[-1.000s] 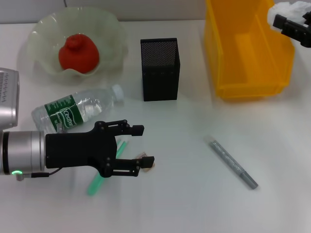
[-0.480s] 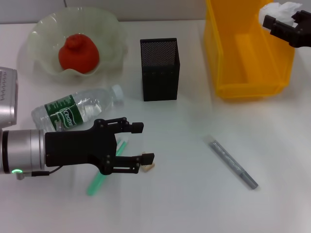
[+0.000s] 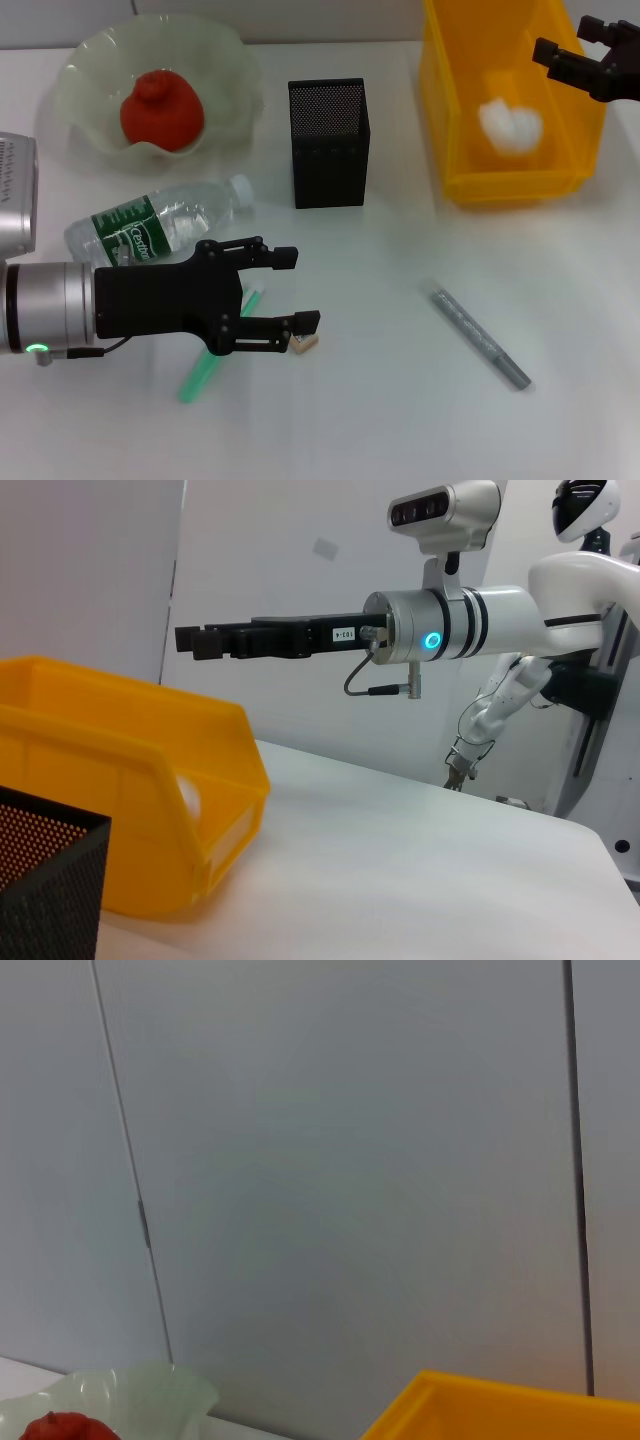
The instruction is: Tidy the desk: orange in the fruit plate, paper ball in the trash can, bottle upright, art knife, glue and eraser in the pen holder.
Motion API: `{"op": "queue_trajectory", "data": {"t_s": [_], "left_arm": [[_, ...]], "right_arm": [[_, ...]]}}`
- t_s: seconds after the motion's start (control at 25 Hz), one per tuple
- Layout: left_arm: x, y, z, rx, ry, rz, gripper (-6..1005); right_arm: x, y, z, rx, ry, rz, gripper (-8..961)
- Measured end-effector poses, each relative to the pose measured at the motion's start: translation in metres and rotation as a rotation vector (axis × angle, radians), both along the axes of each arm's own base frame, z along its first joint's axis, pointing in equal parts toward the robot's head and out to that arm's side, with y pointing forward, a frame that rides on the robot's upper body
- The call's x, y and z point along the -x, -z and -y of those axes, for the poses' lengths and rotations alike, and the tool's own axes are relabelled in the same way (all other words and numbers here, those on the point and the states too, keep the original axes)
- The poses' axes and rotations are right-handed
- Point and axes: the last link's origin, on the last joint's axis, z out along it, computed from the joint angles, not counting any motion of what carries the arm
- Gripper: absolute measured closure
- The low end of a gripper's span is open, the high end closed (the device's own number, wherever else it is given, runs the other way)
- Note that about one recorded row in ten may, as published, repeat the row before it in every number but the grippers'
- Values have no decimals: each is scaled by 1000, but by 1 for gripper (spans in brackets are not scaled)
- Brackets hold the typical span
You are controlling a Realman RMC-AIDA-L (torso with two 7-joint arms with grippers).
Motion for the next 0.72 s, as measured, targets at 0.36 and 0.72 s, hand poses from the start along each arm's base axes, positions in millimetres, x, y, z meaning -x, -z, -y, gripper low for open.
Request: {"op": "queue_trajectory", "data": {"t_s": [0.36, 0.72], "left_arm": [[0, 0, -1, -1, 1, 0, 279], [-4, -7, -5, -51, 5, 44, 283]], "right_arm": [[5, 4, 1, 6, -47, 21, 190], [20, 5, 31, 71, -203, -116, 190]]}}
